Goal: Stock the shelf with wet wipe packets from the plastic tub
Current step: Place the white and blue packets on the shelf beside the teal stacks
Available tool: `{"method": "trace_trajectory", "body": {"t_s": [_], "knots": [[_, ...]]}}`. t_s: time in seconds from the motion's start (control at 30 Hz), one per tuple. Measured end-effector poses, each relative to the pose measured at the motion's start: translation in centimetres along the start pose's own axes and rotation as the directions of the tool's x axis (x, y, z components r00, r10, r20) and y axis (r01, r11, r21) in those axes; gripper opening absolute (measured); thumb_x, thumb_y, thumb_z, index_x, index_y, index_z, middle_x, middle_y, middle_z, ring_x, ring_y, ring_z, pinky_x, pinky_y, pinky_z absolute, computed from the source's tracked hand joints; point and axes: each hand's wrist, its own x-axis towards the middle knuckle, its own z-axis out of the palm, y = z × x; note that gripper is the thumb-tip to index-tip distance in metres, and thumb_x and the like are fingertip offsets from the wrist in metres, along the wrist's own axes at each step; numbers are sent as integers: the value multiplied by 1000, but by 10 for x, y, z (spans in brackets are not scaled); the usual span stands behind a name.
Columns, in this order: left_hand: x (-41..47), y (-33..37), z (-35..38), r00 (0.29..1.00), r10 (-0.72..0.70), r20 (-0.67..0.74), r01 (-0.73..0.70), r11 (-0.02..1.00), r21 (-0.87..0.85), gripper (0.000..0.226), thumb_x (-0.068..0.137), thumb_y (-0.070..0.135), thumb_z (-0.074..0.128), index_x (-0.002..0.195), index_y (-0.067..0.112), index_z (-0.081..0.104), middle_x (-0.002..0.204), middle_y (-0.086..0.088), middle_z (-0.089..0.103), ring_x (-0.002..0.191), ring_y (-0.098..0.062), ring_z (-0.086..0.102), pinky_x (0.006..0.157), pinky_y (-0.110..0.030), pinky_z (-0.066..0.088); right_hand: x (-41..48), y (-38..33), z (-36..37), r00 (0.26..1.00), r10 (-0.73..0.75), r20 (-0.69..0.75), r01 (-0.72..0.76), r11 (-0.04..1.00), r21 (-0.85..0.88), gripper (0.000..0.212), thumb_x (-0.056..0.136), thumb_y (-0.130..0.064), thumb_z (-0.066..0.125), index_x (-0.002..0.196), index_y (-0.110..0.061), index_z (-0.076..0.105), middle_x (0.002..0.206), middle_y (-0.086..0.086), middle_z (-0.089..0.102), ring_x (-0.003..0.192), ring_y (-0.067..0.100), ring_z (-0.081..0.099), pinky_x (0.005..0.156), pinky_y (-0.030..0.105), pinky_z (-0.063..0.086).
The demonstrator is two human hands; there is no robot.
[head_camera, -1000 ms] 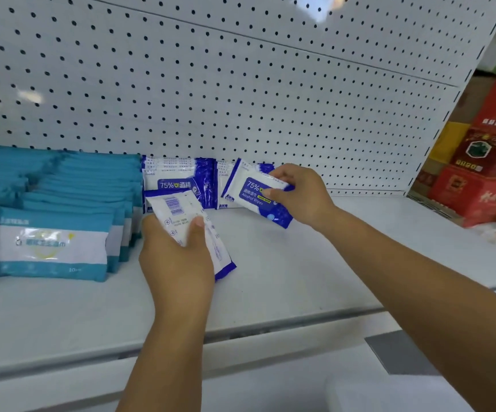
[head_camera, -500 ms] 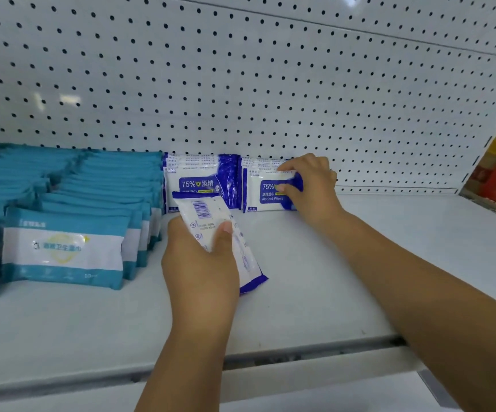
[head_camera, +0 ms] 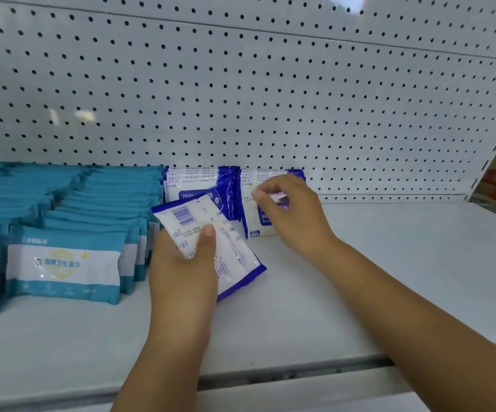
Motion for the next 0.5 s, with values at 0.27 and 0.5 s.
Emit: {"method": "trace_trajectory", "body": {"t_s": [0.27,0.5], "knots": [[2,1,-3,999,15,42,-8,988,-153,30,96,37,64,125,35,60,111,13,73,89,-7,74,59,-23,57,-22,-55,-6,800,147,582,-389,865,316,42,84,-49,68,106,-14,74,90,-2,77,83,13,72,81,27,59],[0,1,-4,994,56,95,-42,988,-145,39,93,50,56,128,32,59,118,12,71,103,-5,71,74,-22,56,-16,-43,-10,904,189,384,-369,800,474,11,83,-15,80,92,-11,74,92,10,77,80,16,71,79,35,60]]}}
